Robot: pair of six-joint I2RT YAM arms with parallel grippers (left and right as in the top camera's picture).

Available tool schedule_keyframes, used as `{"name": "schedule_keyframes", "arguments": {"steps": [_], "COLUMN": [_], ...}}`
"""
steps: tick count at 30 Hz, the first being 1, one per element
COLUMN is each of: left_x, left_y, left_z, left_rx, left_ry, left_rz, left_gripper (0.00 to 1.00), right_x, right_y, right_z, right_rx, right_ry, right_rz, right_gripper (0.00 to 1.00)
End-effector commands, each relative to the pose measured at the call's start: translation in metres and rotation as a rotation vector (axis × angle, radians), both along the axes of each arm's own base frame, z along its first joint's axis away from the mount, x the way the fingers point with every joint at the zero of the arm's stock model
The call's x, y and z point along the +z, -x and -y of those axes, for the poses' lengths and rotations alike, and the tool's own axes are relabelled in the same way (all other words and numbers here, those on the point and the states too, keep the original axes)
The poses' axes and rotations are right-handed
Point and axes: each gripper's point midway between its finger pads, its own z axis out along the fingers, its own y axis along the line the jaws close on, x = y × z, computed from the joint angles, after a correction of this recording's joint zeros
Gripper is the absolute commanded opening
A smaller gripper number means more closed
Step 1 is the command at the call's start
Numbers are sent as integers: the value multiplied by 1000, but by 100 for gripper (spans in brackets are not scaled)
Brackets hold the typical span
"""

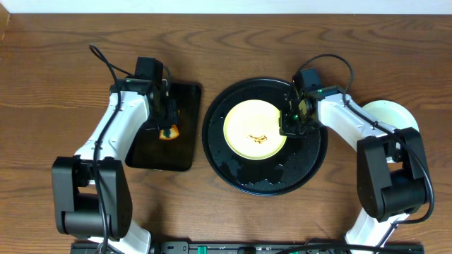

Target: Clean dirty plates on tray and stack at the side

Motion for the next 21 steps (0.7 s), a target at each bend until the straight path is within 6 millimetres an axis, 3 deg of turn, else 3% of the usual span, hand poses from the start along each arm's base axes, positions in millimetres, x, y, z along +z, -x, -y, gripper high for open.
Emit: {"name": "schedule_keyframes", "arguments": {"steps": [1, 12, 21], "left_x": [5, 9, 16], "left_y": [-3, 2, 2], "left_z": [0, 23, 23], "left_rx": [-3, -91, -98], "left_ry": [-33, -95, -197], "left_rz": [18, 31, 64], "left_gripper": [8, 7, 7], "right_x": [-17, -16, -17], "right_y": [15, 14, 13], "right_z": [17, 16, 16], "right_rx": [22, 26, 25], "right_ry": [99, 99, 97], "right_rz": [-45, -40, -34], "right_gripper": [1, 1, 1]}}
